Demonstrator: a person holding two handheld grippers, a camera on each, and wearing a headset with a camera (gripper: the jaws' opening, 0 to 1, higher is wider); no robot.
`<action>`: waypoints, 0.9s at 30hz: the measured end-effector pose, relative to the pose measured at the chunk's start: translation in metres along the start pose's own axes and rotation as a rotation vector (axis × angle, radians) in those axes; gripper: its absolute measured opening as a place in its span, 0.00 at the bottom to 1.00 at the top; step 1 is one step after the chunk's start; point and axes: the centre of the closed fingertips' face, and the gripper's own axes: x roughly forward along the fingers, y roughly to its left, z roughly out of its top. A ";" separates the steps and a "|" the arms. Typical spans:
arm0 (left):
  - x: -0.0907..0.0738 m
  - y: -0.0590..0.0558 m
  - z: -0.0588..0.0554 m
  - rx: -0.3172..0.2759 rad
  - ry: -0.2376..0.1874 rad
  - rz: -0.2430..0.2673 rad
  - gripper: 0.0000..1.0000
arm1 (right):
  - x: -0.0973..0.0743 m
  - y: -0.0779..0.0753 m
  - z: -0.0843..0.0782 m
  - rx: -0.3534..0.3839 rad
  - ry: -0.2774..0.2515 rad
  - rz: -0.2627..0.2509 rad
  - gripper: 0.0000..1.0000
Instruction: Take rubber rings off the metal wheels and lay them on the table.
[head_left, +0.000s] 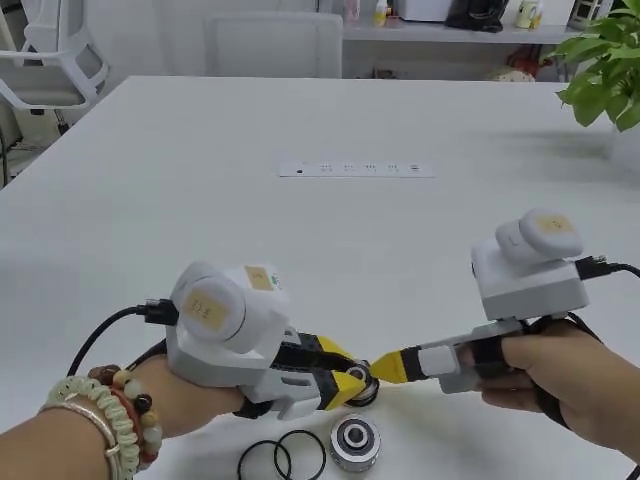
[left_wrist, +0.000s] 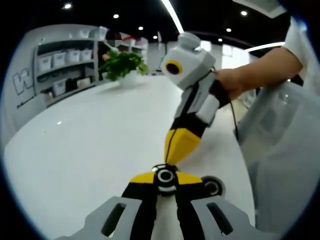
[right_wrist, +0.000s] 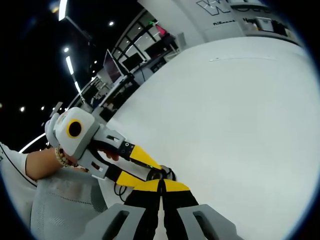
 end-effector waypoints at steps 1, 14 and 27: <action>0.000 0.000 0.000 0.000 0.000 0.000 0.14 | 0.000 -0.001 0.001 -0.002 0.001 0.001 0.00; 0.000 0.000 0.000 -0.002 -0.003 0.000 0.14 | 0.001 0.001 0.002 -0.006 0.000 0.008 0.00; 0.000 0.000 0.000 -0.004 -0.006 -0.001 0.14 | -0.001 0.019 0.017 0.043 -0.075 0.105 0.00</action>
